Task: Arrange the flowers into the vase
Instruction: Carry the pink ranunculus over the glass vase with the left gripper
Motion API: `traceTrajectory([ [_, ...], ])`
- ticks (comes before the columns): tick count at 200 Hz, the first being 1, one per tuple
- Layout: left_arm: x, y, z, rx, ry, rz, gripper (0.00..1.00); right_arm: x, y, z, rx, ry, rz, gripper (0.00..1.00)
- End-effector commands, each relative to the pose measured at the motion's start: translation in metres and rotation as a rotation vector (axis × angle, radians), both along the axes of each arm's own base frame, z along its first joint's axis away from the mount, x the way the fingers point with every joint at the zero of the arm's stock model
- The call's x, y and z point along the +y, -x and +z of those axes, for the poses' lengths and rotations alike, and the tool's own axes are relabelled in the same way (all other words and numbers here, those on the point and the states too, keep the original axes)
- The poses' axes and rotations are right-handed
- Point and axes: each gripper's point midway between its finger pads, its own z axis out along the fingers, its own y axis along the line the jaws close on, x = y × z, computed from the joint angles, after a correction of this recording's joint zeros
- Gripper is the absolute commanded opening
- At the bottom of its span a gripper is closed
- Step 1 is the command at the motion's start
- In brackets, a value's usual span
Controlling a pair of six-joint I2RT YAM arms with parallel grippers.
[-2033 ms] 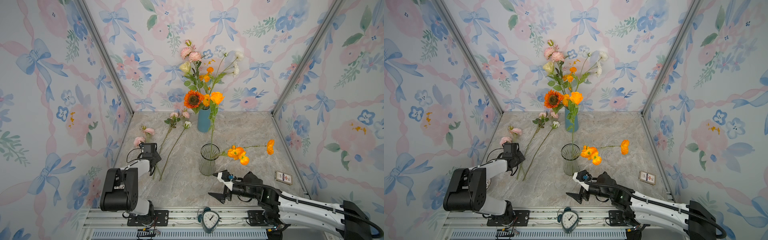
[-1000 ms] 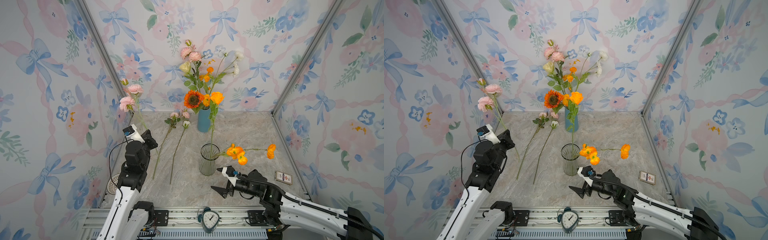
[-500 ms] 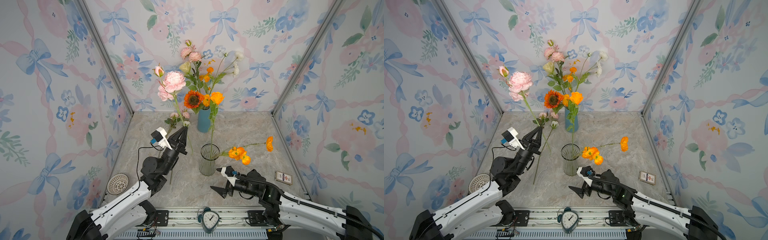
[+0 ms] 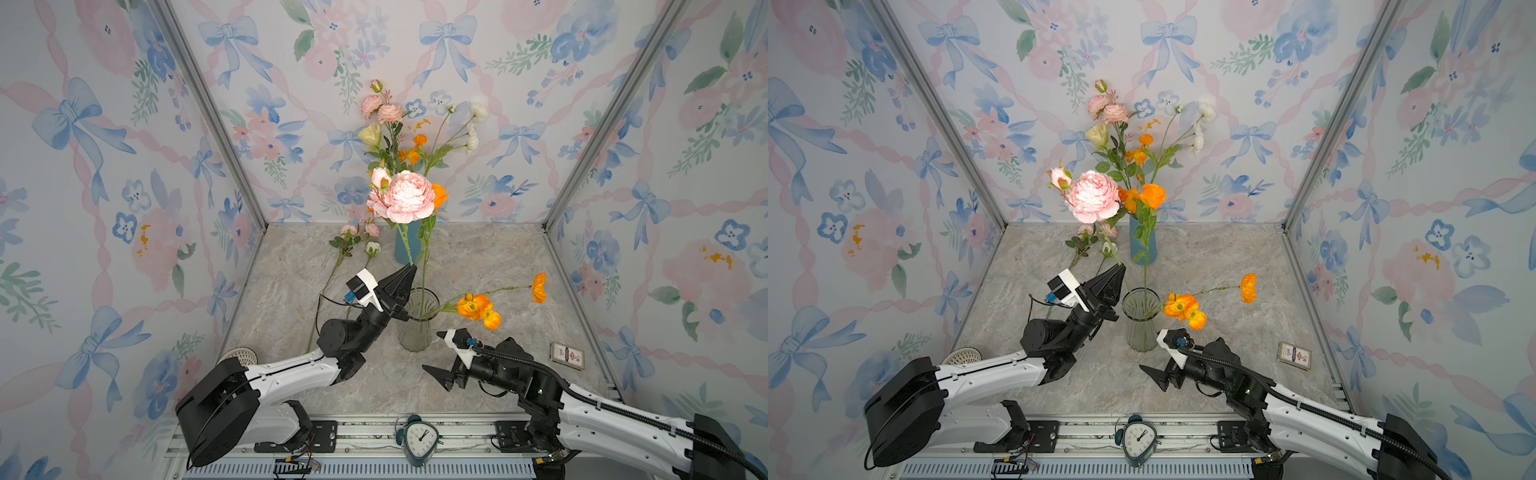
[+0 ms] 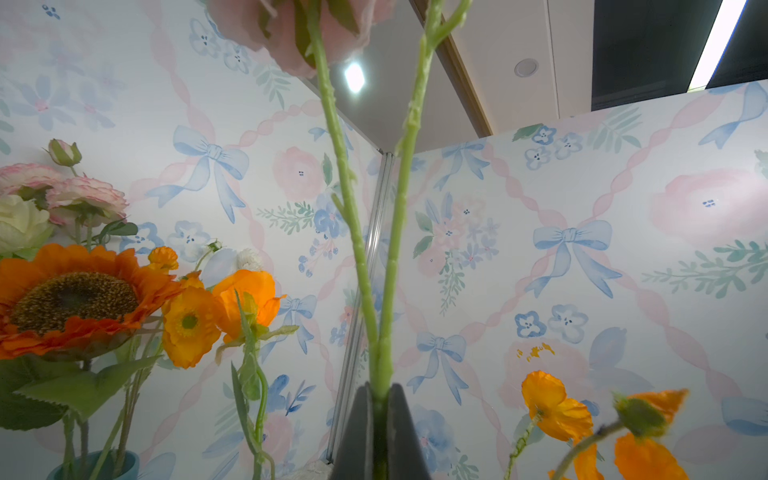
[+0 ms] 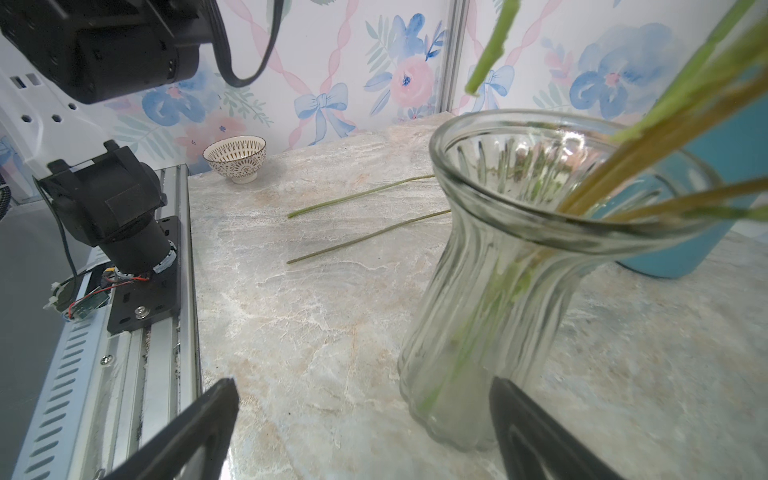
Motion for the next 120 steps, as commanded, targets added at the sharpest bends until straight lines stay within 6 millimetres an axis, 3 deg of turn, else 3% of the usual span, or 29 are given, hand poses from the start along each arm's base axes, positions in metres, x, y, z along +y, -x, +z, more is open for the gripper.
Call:
traceTrajectory([
  [1, 0.008, 0.006, 0.019, -0.068, 0.074, 0.038, 0.00, -0.002, -0.004, 0.006, 0.000, -0.026, -0.018, 0.97],
  [68, -0.013, -0.012, -0.039, 0.074, -0.015, 0.128, 0.00, -0.002, -0.002, 0.007, -0.003, -0.029, -0.009, 0.97],
  [120, -0.019, -0.012, -0.068, 0.128, -0.072, 0.184, 0.00, -0.003, -0.002, 0.008, -0.007, -0.033, -0.009, 0.97],
])
